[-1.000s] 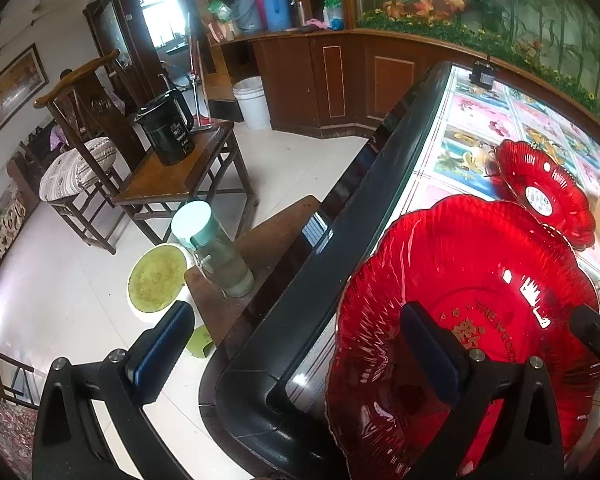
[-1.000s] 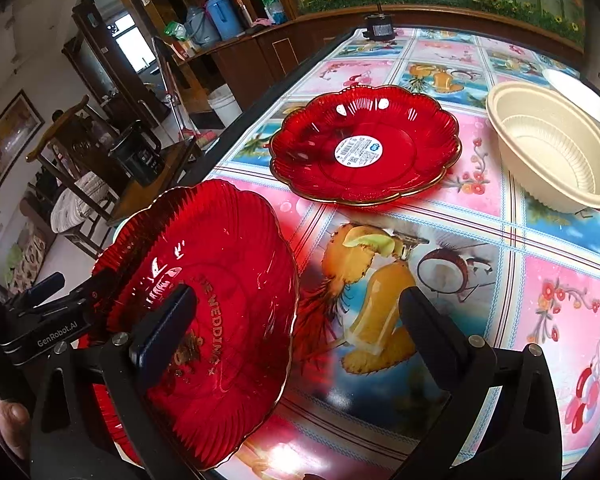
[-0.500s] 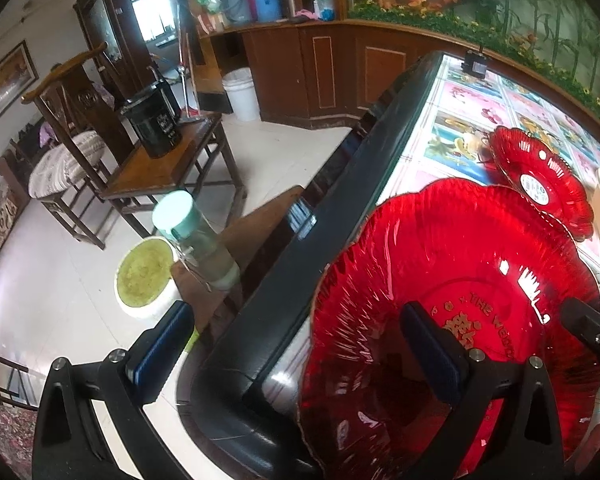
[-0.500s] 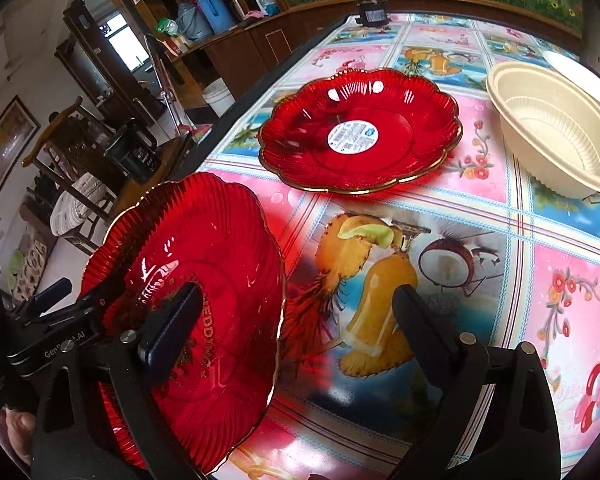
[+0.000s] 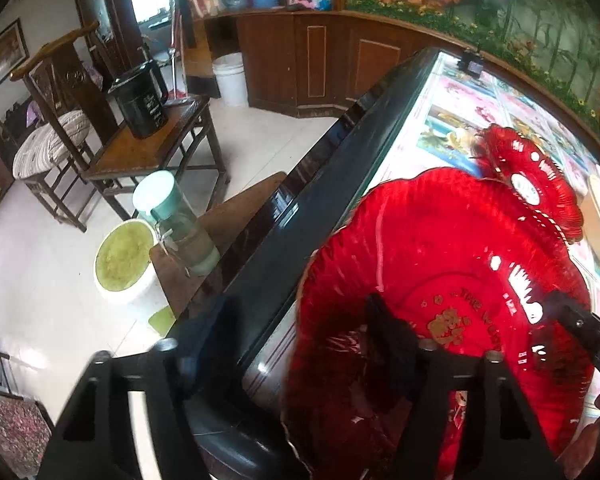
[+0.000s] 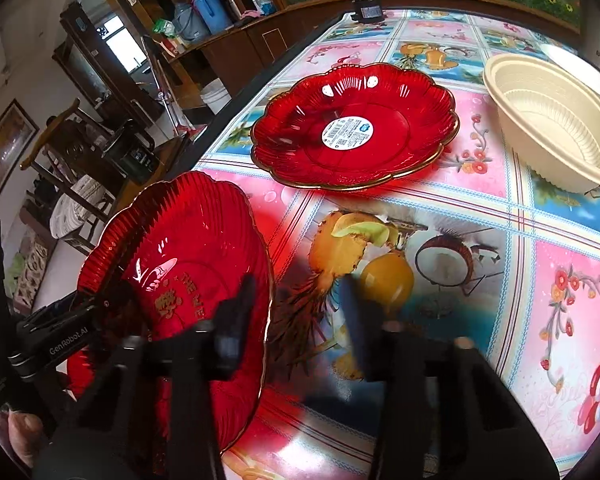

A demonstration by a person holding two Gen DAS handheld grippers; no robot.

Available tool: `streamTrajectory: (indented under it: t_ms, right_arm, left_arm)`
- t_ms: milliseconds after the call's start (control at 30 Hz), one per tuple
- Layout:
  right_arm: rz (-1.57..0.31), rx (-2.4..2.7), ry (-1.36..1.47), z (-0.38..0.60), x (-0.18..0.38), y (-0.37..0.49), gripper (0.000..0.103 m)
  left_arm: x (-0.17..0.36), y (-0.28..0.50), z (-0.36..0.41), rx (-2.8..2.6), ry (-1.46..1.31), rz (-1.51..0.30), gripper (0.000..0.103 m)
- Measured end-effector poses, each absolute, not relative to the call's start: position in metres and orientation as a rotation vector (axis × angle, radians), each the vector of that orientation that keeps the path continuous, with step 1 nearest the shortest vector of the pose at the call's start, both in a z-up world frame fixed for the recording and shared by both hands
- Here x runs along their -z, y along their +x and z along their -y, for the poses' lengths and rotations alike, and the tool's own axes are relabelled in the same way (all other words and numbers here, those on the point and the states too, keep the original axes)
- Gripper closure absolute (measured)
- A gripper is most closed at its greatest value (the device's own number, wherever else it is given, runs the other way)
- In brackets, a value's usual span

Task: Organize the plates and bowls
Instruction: 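Lift the large red plate with the left tool toward the stickered red plate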

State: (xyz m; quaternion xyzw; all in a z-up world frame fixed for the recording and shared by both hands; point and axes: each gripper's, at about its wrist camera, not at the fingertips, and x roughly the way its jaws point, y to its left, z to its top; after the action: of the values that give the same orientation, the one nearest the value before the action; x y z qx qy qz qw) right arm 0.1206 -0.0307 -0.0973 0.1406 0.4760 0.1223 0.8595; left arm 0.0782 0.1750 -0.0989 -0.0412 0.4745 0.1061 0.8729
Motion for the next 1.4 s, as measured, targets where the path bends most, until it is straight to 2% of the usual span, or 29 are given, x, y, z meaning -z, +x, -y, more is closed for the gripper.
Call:
streamTrajectory:
  t_ms: [67,100,167,300,367,700,800,900,1000,1067,1100,1300,1400]
  right_arm:
    - [-0.995,-0.273,0.309,0.031,0.098,0.119,0.074]
    - [-0.99,-0.28,0.31,0.03,0.098,0.119,0.077]
    - [-0.984,-0.29,0.31,0.03,0.098,0.117,0.086]
    - [-0.97,-0.302,0.308,0.032,0.096,0.114,0.093]
    - [-0.962,-0.297,0.3,0.034,0.094,0.111,0.094]
    - [-0.919,-0.233,0.274,0.07,0.082,0.087,0.094]
    - [-0.936,-0.21,0.282,0.083,0.086,0.084,0.093]
    - [-1.023,-0.26,0.405,0.099,0.102,0.089,0.093]
    - [-1.041,-0.297,0.447,0.106,0.102,0.091,0.092]
    - [-1.039,-0.313,0.447,0.109,0.099,0.091,0.092]
    - [-1.027,-0.317,0.45,0.111,0.096,0.09,0.092]
    - [-0.896,-0.364,0.492,0.134,0.075,0.078,0.067]
    - [-0.827,-0.366,0.523,0.152,0.066,0.07,0.065]
  left_arm:
    - [0.096,0.077,-0.169,-0.195,-0.076,-0.983,0.069]
    - [0.095,0.078,-0.167,-0.179,-0.071,-0.988,0.073]
    - [0.095,0.079,-0.162,-0.165,-0.051,-0.993,0.073]
    - [0.094,0.076,-0.158,-0.14,-0.045,-0.992,0.078]
    - [0.092,0.074,-0.154,-0.12,-0.039,-0.991,0.08]
    - [0.092,0.062,-0.112,-0.03,0.041,-1.002,0.08]
    - [0.095,0.062,-0.092,-0.025,0.114,-0.992,0.076]
    - [0.097,0.063,-0.084,-0.032,0.147,-1.0,0.069]
    - [0.096,0.059,-0.086,-0.04,0.158,-1.028,0.06]
    - [0.09,0.054,-0.089,-0.059,0.169,-1.009,0.043]
    - [0.084,0.049,-0.094,-0.075,0.169,-0.985,0.04]
    - [0.058,0.016,-0.111,-0.086,0.103,-0.896,0.025]
    - [0.051,0.001,-0.106,-0.038,0.086,-0.864,0.025]
